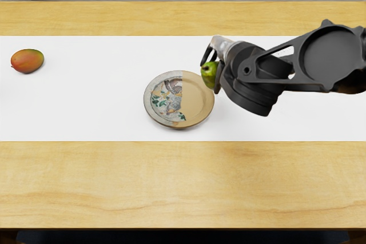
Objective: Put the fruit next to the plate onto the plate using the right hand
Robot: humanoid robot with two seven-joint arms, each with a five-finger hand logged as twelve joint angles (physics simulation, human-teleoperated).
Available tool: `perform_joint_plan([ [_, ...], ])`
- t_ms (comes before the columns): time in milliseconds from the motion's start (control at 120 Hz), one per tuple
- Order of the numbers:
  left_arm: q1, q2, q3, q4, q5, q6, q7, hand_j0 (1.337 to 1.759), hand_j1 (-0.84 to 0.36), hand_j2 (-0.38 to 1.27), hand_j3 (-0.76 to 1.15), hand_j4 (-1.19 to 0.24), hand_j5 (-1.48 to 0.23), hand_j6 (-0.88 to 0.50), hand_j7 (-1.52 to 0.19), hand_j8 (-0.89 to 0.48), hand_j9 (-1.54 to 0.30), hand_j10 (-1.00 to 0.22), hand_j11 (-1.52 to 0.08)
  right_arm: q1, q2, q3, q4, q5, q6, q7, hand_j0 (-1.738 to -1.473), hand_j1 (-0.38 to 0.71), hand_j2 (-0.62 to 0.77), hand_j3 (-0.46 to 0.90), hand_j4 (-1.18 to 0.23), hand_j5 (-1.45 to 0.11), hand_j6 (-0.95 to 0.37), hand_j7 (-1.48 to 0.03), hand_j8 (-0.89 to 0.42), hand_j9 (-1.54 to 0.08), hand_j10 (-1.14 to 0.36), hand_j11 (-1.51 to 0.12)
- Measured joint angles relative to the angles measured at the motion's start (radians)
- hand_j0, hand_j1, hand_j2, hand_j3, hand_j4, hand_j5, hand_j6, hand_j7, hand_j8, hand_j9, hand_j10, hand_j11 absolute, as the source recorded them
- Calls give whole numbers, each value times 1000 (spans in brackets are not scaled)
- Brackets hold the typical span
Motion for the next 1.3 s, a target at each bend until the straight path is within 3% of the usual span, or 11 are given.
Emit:
perform_joint_plan([
  [542,0,0,0,0,0,0,0,1658,349,0,0,0,0,-1,0,-1,0,0,0,-96,189,66,-281,39,38,0,-1658,244,333,1,-585,-829,-450,-794,-326,-836,-443,-851],
  [867,0,0,0,0,0,0,0,1658,349,0,0,0,0,-1,0,0,0,0,0,-164,203,100,-345,30,63,0,-1658,243,332,1,-580,-816,-452,-785,-327,-825,-443,-841],
  [1058,0,0,0,0,0,0,0,1658,349,0,0,0,0,-1,0,0,0,0,0,-170,203,107,-371,29,67,-1,-1658,-84,128,0,-255,-356,-206,-344,-157,-360,-202,-366],
  [1300,0,0,0,0,0,0,0,1658,349,0,0,0,0,-1,0,0,0,0,0,-166,204,109,-354,26,59,-1,-1658,-244,36,0,-99,-136,-84,-132,-69,-137,-83,-138],
])
